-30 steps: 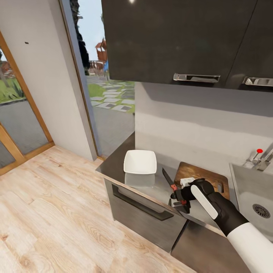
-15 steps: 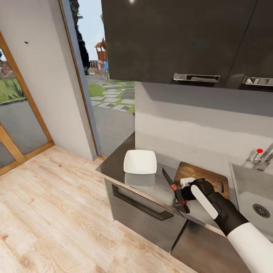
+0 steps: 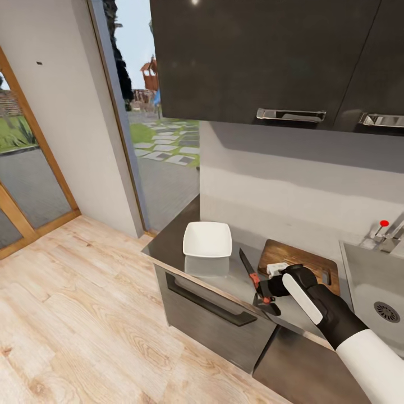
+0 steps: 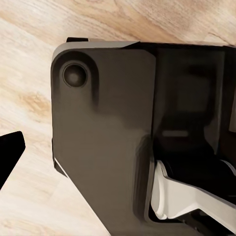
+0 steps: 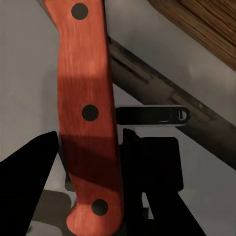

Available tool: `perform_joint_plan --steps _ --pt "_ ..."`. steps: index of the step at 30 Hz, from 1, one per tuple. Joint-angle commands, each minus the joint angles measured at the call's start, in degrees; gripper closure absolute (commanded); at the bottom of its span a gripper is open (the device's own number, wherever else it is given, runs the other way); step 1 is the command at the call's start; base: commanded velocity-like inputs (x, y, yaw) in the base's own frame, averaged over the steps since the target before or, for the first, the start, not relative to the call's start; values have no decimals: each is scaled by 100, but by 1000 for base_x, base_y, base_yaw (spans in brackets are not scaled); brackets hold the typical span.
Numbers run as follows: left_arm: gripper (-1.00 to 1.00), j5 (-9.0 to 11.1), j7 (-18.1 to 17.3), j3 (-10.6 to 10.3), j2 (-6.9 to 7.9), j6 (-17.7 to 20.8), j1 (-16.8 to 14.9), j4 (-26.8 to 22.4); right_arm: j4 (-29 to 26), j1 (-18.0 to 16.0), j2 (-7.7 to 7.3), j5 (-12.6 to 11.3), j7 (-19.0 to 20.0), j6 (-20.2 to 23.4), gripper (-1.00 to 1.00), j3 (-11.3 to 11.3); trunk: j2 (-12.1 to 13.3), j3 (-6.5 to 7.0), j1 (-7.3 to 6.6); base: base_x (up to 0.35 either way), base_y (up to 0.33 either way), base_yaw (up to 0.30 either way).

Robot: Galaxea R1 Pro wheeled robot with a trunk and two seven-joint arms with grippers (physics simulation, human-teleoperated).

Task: In the kitchen, take the Vidalia onion out of the sink, dice it on the chopping board with the paring knife, put the diced onion into the bowl on the countertop, then place both the paring knife and the chopping board into the sink.

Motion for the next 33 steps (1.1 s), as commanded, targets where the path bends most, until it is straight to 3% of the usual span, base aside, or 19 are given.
perform_joint_plan --steps 1,33 --pt "-100 3 -4 15 -2 -8 1 -6 -6 -7 -6 -67 -63 10 100 18 -11 -9 3 0 0 0" --pt "-100 3 -4 13 -2 -8 1 -8 -8 -7 -6 -69 -64 10 100 19 -11 268 3 0 0 0"
